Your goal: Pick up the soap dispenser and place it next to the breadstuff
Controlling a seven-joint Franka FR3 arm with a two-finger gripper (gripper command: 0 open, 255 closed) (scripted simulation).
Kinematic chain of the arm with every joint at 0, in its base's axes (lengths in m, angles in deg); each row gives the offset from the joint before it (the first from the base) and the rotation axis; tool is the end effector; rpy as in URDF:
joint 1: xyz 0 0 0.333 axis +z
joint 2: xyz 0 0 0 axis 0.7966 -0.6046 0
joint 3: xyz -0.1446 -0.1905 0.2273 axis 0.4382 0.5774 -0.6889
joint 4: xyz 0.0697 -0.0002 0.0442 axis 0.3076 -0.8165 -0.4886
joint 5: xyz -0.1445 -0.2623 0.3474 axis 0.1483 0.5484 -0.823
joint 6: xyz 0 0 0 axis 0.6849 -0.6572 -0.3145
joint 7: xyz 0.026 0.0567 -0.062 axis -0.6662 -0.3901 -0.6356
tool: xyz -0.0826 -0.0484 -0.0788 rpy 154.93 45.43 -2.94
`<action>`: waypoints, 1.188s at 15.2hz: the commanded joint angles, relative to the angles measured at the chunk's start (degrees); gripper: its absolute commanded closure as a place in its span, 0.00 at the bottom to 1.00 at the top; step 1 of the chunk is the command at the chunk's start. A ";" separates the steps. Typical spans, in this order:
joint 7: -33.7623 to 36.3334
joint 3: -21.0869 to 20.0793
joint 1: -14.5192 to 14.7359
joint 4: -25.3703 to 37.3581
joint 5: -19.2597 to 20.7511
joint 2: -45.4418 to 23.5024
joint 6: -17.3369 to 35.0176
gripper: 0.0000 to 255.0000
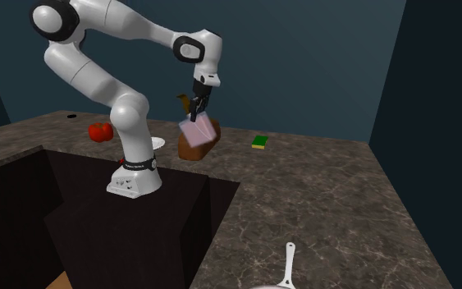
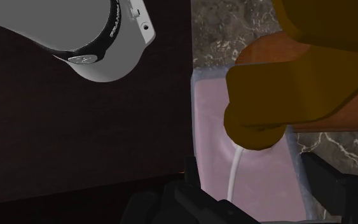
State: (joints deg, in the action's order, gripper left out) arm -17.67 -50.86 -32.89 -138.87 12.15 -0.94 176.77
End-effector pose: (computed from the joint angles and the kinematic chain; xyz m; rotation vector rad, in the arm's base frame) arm 0.2845 0.1731 0.3896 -3.1032 0.2034 0.4018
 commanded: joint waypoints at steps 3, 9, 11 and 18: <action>-0.49 -0.38 0.09 -2.48 -0.41 -1.00 3.50 1.00; -1.17 -1.07 0.32 -5.94 -1.26 -3.26 9.18 1.00; -1.42 -1.32 0.41 -6.99 -1.57 -4.23 11.18 1.00; -2.35 -2.16 0.74 -10.23 -2.78 -8.54 18.68 1.00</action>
State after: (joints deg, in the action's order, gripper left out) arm -19.92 -52.88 -32.23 -148.68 9.59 -8.85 194.35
